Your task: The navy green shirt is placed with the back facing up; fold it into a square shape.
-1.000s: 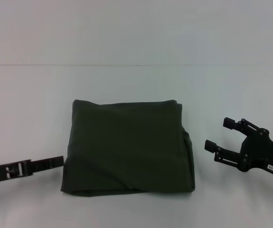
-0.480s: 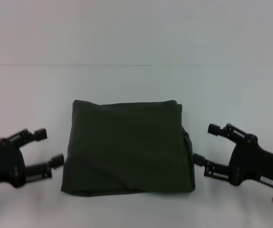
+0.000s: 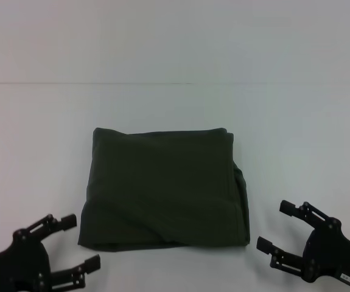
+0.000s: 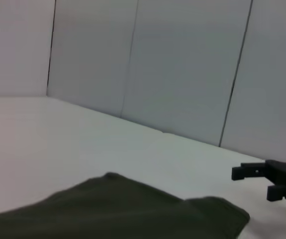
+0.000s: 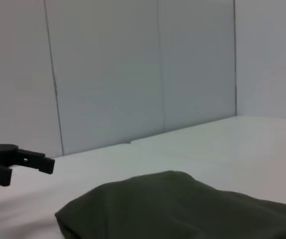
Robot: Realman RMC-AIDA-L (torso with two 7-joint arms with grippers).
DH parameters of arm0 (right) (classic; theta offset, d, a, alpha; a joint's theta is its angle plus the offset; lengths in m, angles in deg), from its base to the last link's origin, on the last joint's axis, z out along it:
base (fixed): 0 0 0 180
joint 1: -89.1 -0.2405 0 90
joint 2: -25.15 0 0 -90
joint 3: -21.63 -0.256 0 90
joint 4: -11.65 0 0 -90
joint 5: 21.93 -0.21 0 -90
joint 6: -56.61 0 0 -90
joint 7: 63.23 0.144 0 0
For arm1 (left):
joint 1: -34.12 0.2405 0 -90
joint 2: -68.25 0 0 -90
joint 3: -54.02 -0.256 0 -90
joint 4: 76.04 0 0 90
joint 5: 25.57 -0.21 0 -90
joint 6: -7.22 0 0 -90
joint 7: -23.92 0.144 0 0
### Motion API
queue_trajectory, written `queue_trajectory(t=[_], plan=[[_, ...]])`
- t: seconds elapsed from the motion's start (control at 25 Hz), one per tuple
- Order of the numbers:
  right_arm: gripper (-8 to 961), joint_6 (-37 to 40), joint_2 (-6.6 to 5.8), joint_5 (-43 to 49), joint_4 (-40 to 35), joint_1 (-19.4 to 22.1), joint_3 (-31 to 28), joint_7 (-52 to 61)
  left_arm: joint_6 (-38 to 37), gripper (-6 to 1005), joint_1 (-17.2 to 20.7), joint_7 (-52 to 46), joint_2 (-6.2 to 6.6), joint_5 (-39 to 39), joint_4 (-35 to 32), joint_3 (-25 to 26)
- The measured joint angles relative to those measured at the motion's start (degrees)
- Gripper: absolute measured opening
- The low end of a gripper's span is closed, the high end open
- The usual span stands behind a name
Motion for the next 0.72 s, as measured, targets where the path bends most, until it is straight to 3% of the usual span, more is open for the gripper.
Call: queue_trajectory(t=[0.72], plan=[[927, -4.24, 0.02, 0.15, 1.81, -0.51, -0.77, -2.62, 0.59, 948, -0.48, 0.33, 0.55, -0.80, 2.79, 0.72]])
